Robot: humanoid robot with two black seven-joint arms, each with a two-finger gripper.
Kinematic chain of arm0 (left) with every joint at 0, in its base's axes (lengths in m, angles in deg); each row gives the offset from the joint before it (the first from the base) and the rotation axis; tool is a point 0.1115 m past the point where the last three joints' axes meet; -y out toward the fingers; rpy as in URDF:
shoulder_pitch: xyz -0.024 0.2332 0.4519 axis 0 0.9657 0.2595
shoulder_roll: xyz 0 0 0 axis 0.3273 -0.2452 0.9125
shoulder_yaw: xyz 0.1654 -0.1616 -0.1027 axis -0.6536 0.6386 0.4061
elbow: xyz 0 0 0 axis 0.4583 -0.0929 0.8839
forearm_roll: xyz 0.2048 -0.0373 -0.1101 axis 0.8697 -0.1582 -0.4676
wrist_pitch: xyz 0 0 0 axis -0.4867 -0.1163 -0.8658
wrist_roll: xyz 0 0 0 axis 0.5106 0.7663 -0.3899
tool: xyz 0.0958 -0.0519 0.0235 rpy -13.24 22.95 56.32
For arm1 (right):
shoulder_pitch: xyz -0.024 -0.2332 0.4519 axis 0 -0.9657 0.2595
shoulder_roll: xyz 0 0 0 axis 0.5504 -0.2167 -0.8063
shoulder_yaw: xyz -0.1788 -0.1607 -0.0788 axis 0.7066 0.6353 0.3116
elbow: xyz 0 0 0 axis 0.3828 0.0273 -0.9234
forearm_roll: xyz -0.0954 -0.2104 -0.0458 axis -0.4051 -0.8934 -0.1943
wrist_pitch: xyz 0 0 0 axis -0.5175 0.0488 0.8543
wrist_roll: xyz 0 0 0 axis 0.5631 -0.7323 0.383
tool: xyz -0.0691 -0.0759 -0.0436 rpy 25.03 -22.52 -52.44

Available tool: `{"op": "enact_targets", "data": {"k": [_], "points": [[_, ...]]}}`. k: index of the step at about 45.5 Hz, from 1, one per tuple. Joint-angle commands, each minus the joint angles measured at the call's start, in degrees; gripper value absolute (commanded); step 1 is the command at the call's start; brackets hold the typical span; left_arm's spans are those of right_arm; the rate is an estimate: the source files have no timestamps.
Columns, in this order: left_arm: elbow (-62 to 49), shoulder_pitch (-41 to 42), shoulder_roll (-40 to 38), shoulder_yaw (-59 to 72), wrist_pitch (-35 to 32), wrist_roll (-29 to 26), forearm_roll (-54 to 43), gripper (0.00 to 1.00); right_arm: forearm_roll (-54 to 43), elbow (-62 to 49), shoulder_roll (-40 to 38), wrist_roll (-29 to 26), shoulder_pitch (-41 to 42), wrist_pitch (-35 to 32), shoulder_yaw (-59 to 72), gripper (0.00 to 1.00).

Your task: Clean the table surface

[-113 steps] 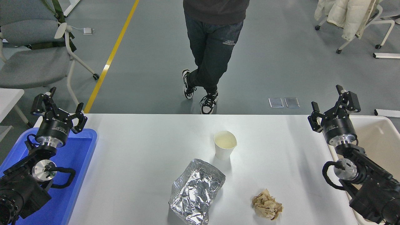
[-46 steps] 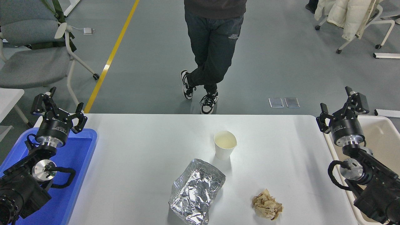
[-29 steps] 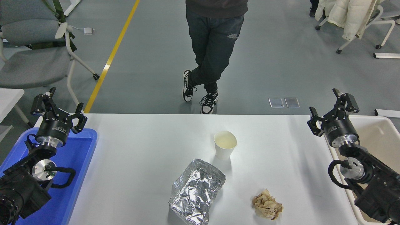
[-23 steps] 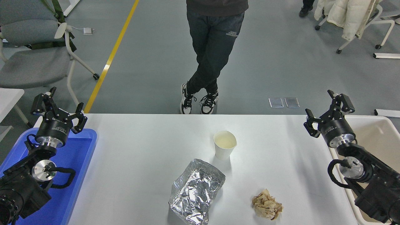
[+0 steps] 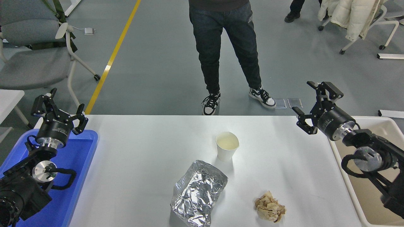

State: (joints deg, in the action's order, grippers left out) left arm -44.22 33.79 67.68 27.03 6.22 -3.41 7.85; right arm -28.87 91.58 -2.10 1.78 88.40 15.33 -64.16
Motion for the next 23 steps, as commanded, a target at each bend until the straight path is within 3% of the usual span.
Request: {"op": "enact_targets", "data": {"k": [1,15,23], "points": [[-0.07,-0.08,0.00,0.00,0.26,0.00,0.09,1.00,-4.84,10.00,-3.24,-9.72,0.20,0.43,0.14,1.00],[-0.07,-0.08,0.00,0.00,0.35,0.00,0.09,1.00,-15.64,15.80,-2.80,-13.94,1.25,-1.33,0.66,1.00],[-0.07,-0.16,0.00,0.00,0.44,0.00,0.09,1.00,-30.14,15.80,-2.54,-14.12,5.29,-2.74,7.34,1.00]]}}
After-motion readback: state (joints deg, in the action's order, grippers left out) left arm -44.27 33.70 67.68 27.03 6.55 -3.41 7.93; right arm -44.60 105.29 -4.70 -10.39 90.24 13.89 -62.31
